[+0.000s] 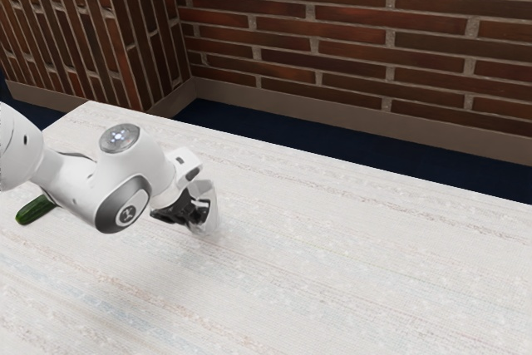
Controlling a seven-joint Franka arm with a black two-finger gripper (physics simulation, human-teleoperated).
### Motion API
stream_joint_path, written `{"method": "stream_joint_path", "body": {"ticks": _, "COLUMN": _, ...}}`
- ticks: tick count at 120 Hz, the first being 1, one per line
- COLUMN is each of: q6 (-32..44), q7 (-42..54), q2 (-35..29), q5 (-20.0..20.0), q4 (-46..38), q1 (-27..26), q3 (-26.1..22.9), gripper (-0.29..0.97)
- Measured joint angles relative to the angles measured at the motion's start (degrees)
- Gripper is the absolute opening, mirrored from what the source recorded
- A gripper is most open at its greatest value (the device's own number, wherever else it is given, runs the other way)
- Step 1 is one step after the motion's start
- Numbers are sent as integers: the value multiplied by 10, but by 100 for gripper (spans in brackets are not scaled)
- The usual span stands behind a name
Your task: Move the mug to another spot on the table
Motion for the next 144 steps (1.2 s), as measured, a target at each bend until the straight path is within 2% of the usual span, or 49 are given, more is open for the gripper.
{"method": "stream_joint_path", "body": {"ticks": 38, "q6": 1, "q7": 0, "q2": 12, "q5": 0, "q4": 4, "q1": 0, "q3": -2, "gripper": -4}}
{"method": "stream_joint_path", "body": {"ticks": 68, "q6": -1, "q7": -2, "q2": 14, "q5": -1, "q4": 4, "q1": 2, "q3": -4, "gripper": 29}}
{"method": "stream_joint_path", "body": {"ticks": 89, "q6": -39, "q7": -8, "q2": -11, "q5": -1, "q4": 4, "q1": -1, "q3": -6, "gripper": 46}}
{"method": "stream_joint_path", "body": {"ticks": 105, "q6": -108, "q7": -13, "q2": -73, "q5": -1, "q4": 0, "q1": -10, "q3": -7, "gripper": 54}}
{"method": "stream_joint_path", "body": {"ticks": 121, "q6": -221, "q7": -16, "q2": -183, "q5": -1, "q4": 18, "q1": -32, "q3": -8, "gripper": 60}}
{"method": "stream_joint_path", "body": {"ticks": 135, "q6": -376, "q7": -18, "q2": -216, "q5": -3, "q4": 164, "q1": -35, "q3": -9, "gripper": 64}}
{"method": "stream_joint_path", "body": {"ticks": 144, "q6": -470, "q7": -7, "q2": -172, "q5": -5, "q4": 292, "q1": -33, "q3": -8, "gripper": 65}}
